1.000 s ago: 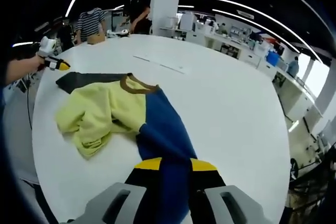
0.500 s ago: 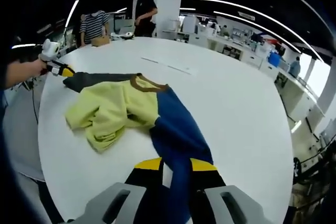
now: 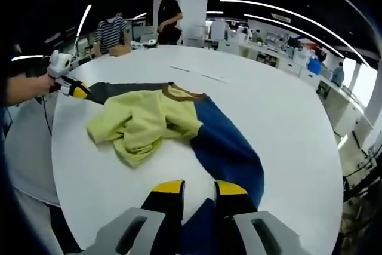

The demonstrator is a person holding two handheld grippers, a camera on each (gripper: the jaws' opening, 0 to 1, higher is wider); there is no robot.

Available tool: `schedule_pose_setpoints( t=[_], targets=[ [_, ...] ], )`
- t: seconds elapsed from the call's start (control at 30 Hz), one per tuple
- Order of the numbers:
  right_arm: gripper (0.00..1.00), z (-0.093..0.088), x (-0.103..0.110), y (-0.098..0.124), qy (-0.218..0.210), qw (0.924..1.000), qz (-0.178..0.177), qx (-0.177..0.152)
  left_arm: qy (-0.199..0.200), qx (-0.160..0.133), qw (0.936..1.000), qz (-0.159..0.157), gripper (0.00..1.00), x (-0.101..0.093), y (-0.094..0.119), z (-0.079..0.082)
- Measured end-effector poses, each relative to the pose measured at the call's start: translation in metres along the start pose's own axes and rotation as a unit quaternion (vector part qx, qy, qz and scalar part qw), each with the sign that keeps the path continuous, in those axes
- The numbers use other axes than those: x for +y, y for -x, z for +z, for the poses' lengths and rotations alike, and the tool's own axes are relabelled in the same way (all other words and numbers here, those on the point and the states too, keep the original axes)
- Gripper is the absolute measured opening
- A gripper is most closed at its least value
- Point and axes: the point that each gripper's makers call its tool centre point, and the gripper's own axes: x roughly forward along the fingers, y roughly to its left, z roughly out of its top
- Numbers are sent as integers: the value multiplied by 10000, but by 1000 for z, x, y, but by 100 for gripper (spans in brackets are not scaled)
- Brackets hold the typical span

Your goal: Fold the garment on the visible template until the final outline fits inside the template.

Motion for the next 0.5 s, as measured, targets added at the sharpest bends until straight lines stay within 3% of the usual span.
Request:
schedule_pose_setpoints(
  t=[0.5],
  targets=[
    [15, 5, 28, -1, 111, 9996, 210, -129, -33, -22, 9996, -267, 12, -29, -1, -7]
  ],
)
